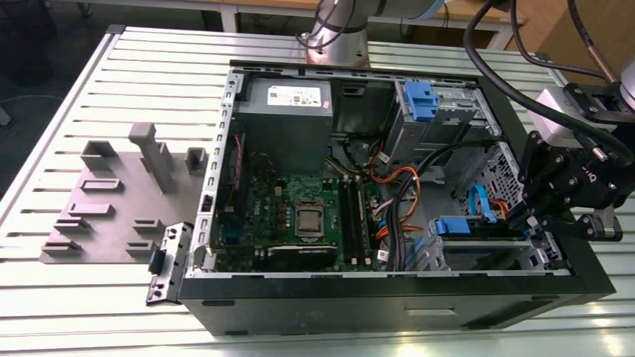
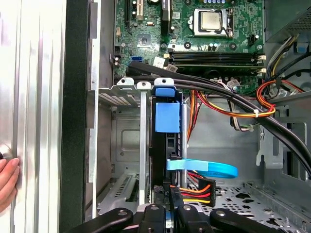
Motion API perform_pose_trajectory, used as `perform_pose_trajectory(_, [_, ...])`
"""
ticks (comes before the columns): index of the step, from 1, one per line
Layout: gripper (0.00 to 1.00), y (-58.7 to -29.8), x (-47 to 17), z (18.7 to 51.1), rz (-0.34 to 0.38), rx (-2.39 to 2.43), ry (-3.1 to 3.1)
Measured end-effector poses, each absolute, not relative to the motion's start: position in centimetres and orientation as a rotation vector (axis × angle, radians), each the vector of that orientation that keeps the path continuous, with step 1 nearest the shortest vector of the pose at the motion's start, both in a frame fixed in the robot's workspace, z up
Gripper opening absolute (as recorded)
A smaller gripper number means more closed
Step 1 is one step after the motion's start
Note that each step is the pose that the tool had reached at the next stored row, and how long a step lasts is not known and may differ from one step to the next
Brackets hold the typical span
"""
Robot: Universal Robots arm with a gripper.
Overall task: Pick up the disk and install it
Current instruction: 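Insert the second disk wire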
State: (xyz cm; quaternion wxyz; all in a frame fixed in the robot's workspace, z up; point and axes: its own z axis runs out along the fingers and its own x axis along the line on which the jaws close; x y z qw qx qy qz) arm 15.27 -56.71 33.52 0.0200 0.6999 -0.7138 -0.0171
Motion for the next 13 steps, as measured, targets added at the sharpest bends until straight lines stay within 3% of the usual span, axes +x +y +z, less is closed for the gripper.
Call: perform_pose_trajectory(13, [0.16,-56.71,15.27,33.74,-0.054,2.172,-2.215])
